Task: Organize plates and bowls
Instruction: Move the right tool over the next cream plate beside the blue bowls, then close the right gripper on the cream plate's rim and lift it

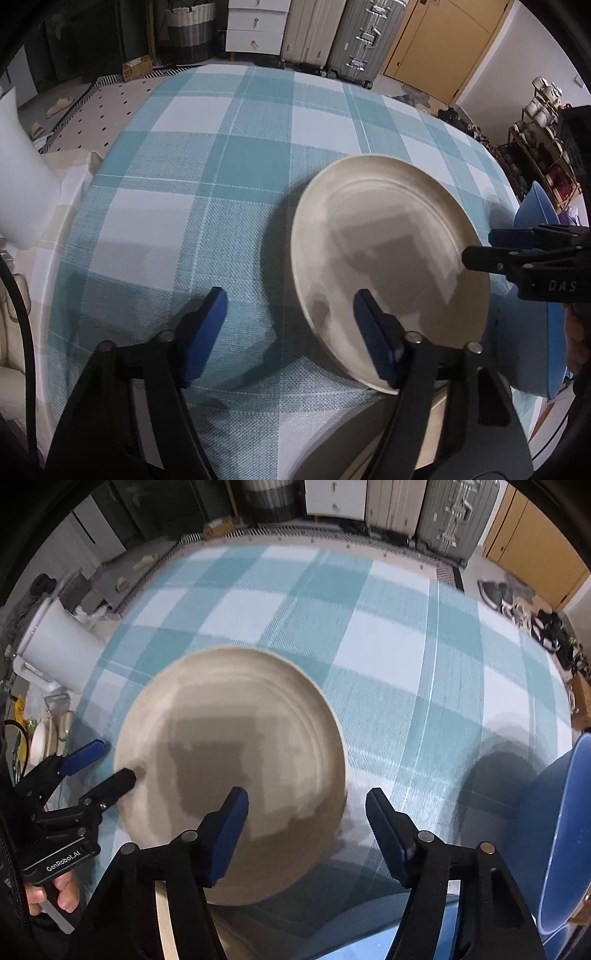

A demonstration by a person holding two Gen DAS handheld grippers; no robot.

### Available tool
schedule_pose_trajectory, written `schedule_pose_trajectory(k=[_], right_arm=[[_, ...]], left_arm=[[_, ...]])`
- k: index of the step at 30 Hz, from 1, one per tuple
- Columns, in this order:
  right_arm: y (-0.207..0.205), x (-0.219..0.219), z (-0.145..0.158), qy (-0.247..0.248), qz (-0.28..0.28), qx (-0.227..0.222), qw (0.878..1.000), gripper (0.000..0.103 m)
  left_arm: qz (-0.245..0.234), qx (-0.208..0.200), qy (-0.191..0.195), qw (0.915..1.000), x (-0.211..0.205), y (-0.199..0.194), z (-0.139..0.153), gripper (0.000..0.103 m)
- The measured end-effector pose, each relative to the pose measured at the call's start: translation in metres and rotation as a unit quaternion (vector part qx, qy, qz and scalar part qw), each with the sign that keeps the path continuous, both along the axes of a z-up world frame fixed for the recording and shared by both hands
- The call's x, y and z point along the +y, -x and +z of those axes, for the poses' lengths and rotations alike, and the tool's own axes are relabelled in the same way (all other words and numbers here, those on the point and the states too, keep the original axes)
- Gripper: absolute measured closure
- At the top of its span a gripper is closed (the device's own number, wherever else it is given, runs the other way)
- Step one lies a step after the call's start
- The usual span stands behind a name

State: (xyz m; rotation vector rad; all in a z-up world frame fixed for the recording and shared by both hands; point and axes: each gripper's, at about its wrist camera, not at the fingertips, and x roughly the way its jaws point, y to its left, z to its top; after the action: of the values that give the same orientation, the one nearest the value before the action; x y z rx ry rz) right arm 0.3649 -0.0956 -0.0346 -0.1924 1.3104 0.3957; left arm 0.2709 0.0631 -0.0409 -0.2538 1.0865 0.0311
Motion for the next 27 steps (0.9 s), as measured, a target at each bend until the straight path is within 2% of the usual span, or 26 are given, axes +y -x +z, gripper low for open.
schedule_pose_trajectory(k=[2, 4, 7, 10, 14, 18, 21, 27], right_arm=[[-0.001, 0.0, -0.006, 0.009, 0.0, 0.009, 1.0, 0.038], [-0.002, 0.0, -0.01, 0.018, -0.002, 0.01, 1.0, 0.041], [-0.003, 0.0, -0.011, 0.014, -0.001, 0.015, 1.0, 0.05], [-0.003, 0.002, -0.014, 0.022, 0.005, 0.017, 1.0, 0.06], [-0.003, 0.002, -0.016, 0.029, 0.007, 0.014, 0.999, 0.069], [-0.002, -0.002, -0.015, 0.035, 0.006, 0.006, 0.999, 0.081], [-0.002, -0.004, -0.015, 0.033, 0.001, -0.001, 0.999, 0.086], [-0.004, -0.002, -0.013, 0.035, -0.006, -0.014, 0.999, 0.088]], left_arm=[[-0.002, 0.006, -0.002, 1.0, -0.003, -0.002, -0.004, 0.042], [-0.009, 0.01, -0.004, 0.9999, -0.007, -0.003, -0.007, 0.051], [-0.017, 0.013, -0.009, 0.9997, -0.012, -0.005, -0.009, 0.059], [-0.025, 0.015, -0.009, 0.9995, -0.016, -0.005, -0.011, 0.075], [-0.03, 0.012, -0.003, 0.9995, -0.017, -0.006, -0.011, 0.085], [-0.031, 0.006, -0.018, 0.9994, -0.02, -0.005, -0.01, 0.086], [-0.03, 0.003, -0.019, 0.9994, -0.021, -0.004, -0.009, 0.086], [-0.024, -0.003, -0.026, 0.9994, -0.021, -0.004, -0.005, 0.086]])
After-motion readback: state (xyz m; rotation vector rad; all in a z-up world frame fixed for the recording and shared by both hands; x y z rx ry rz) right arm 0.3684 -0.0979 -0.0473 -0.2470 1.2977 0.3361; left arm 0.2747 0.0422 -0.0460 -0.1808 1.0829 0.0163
